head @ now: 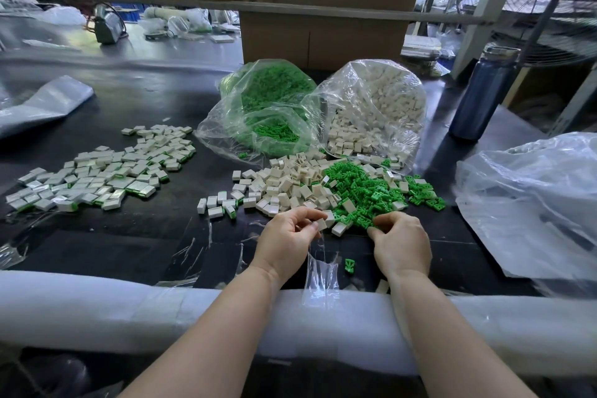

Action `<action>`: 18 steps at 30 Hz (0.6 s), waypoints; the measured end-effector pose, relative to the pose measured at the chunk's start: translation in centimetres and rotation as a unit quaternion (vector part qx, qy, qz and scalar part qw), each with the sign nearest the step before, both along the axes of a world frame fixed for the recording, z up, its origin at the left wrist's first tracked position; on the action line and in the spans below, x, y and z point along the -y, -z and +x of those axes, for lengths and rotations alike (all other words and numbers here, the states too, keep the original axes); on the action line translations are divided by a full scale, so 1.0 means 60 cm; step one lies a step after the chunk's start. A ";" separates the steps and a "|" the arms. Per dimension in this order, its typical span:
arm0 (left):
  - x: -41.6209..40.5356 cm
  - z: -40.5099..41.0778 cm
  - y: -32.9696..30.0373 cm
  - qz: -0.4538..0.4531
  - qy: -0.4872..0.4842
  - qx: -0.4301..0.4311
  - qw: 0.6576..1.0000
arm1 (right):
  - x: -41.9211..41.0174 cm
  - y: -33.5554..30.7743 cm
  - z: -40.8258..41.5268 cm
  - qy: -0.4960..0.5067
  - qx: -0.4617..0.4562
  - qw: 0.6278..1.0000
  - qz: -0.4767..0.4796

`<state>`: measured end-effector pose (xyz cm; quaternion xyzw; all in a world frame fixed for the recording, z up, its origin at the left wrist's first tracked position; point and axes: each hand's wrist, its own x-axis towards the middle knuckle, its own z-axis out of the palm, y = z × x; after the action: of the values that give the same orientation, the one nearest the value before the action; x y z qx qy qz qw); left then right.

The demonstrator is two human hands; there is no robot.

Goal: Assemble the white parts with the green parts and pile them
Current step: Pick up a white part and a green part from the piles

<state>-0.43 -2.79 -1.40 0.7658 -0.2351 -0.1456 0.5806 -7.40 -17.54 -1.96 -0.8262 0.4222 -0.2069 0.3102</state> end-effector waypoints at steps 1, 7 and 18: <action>0.000 0.000 0.001 0.001 0.001 -0.001 1.000 | -0.001 0.000 0.000 0.004 0.001 1.000 -0.002; 0.000 -0.001 0.000 0.001 0.006 0.004 1.000 | 0.001 0.000 -0.002 -0.001 0.109 0.994 -0.003; -0.001 0.000 -0.001 -0.011 0.006 0.017 1.000 | -0.020 0.000 0.000 -0.154 0.126 0.980 0.016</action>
<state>-0.42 -2.75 -1.36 0.7605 -0.2506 -0.1337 0.5839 -7.38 -16.33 -1.96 -0.8437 0.2512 -0.2523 0.4018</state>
